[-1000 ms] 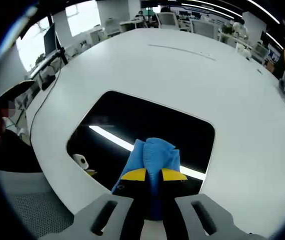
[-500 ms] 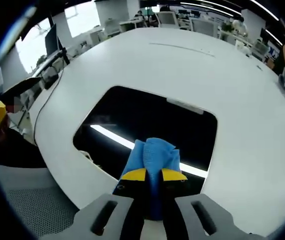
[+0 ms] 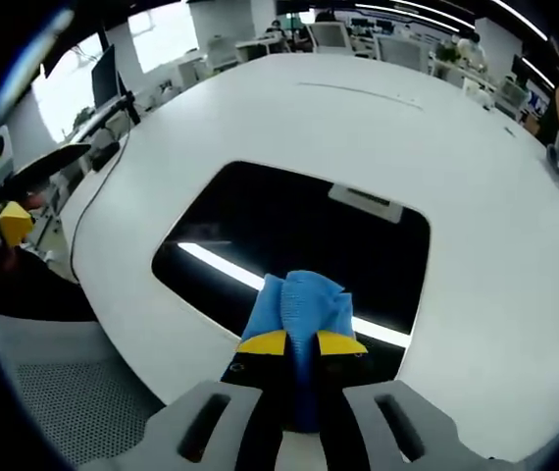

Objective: Wipe the mirror surface with the cleaning cloth until all visible marks leave the cleaned area.

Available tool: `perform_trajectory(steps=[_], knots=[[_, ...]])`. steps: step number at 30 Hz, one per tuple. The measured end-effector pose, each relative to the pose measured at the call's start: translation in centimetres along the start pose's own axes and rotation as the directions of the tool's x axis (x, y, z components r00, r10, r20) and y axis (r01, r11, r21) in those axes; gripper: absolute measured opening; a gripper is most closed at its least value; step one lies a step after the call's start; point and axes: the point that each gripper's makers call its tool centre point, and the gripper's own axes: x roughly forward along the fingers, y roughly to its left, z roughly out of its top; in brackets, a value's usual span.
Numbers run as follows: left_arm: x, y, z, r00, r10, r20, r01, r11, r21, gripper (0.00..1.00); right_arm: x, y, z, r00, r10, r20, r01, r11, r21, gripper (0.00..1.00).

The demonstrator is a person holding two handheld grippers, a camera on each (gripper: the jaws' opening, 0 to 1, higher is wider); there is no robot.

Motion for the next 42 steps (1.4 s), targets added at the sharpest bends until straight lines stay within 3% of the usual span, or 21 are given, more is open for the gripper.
perform_trajectory(steps=[14, 42], knots=[[0.23, 0.56, -0.95, 1.0, -0.002, -0.021, 0.002, 1.0, 0.007, 1.0, -0.5, 0.79, -0.93, 1.0, 0.012, -0.028, -0.012, 1.0, 0.015, 0.04], [0.37, 0.57, -0.46, 1.0, 0.016, -0.01, -0.016, 1.0, 0.017, 1.0, -0.53, 0.83, -1.02, 0.999, 0.022, -0.035, -0.022, 1.0, 0.0, 0.04]])
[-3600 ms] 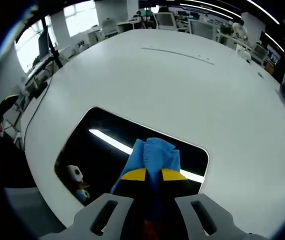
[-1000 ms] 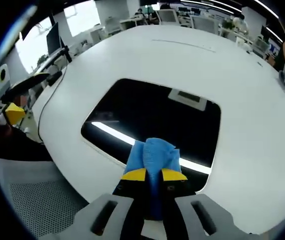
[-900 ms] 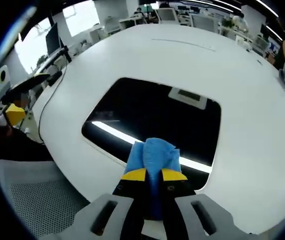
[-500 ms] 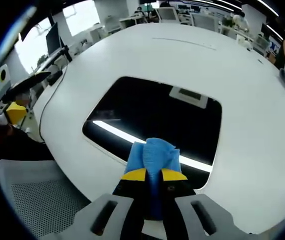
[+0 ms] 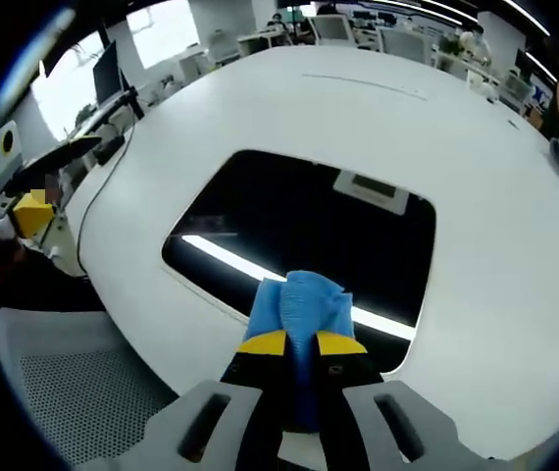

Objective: Wipe the mirror surface with the cleaning cloth until all visible marks leave the cleaned area.

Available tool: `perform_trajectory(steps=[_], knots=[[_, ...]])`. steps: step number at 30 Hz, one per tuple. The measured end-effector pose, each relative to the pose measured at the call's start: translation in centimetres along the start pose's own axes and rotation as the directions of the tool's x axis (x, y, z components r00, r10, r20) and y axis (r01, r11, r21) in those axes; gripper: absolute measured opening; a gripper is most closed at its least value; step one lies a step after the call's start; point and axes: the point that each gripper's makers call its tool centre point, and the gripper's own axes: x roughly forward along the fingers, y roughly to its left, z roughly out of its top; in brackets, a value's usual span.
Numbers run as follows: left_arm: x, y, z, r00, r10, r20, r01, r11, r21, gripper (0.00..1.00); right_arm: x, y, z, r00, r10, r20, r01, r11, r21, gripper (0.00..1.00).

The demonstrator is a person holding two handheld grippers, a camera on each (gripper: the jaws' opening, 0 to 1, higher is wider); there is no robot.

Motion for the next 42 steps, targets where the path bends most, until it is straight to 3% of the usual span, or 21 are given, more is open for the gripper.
perform_trajectory(steps=[42], knots=[[0.1, -0.3, 0.3, 1.0, -0.002, 0.001, 0.002, 1.0, 0.005, 1.0, -0.8, -2.6, -1.0, 1.0, -0.018, -0.007, 0.018, 0.999, 0.028, 0.04]])
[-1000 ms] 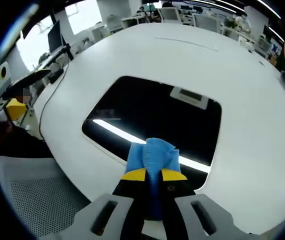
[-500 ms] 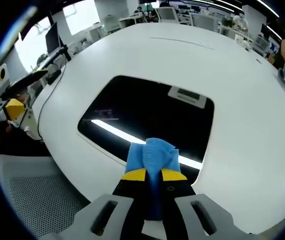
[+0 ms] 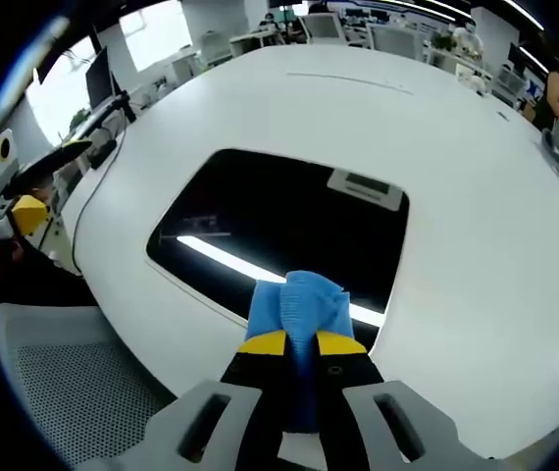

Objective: Wipe the mirror surface with the cleaning cloth until all visible marks leave the cleaned area.

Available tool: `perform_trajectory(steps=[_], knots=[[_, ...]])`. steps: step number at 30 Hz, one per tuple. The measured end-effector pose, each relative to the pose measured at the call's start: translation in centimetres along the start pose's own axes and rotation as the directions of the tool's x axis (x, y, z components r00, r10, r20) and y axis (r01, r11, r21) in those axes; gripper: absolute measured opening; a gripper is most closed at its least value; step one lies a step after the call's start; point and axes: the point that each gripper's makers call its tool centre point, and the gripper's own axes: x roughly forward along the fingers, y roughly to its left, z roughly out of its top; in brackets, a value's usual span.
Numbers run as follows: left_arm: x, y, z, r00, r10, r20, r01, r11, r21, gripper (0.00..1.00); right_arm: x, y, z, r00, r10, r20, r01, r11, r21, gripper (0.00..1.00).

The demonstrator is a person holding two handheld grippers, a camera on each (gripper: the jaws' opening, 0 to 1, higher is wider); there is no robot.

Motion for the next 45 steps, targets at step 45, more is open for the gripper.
perform_trajectory(steps=[45], knots=[[1.6, -0.3, 0.4, 1.0, -0.006, 0.003, 0.006, 1.0, -0.025, 1.0, -0.1, -1.9, 0.1, 1.0, -0.002, -0.025, 0.002, 1.0, 0.023, 0.04]])
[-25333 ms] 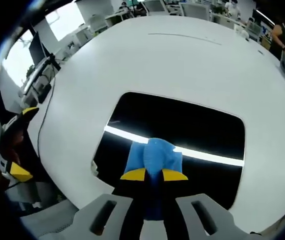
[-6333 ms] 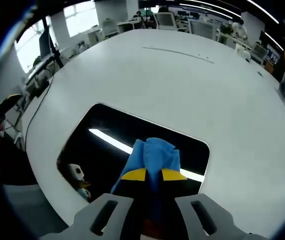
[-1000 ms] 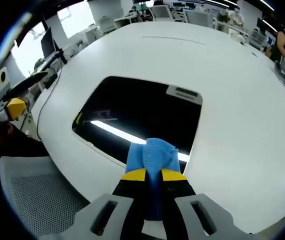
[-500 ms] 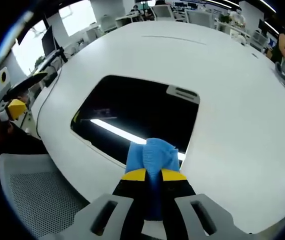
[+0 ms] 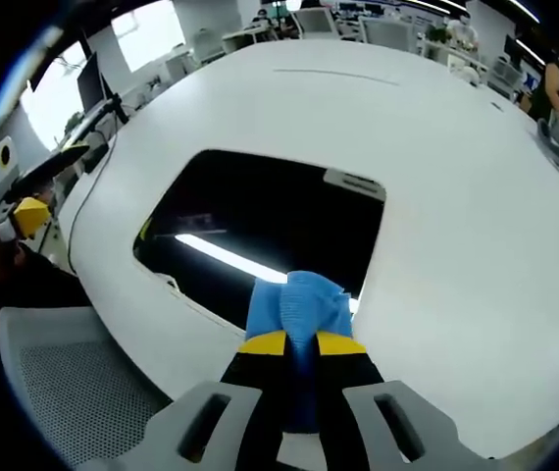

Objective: Wipe the mirror surface with the cleaning cloth until all visible marks leave the cleaned area.

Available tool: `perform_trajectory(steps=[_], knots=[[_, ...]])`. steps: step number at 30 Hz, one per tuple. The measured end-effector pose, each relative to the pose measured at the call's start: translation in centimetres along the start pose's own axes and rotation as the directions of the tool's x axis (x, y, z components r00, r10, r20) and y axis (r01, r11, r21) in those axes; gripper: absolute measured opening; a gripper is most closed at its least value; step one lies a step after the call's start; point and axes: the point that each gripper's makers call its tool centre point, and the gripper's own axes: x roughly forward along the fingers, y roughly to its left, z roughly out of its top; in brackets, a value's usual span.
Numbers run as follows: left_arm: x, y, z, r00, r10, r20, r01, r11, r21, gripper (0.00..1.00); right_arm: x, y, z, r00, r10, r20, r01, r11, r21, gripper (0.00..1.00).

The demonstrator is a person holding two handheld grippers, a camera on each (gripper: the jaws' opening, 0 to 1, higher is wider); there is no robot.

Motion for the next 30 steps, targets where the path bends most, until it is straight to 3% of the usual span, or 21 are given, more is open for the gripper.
perform_trajectory(steps=[30], knots=[[-0.1, 0.2, -0.1, 1.0, 0.003, -0.004, -0.003, 1.0, -0.001, 1.0, 0.8, -1.1, 1.8, 1.0, -0.008, 0.0, 0.008, 1.0, -0.003, 0.04]])
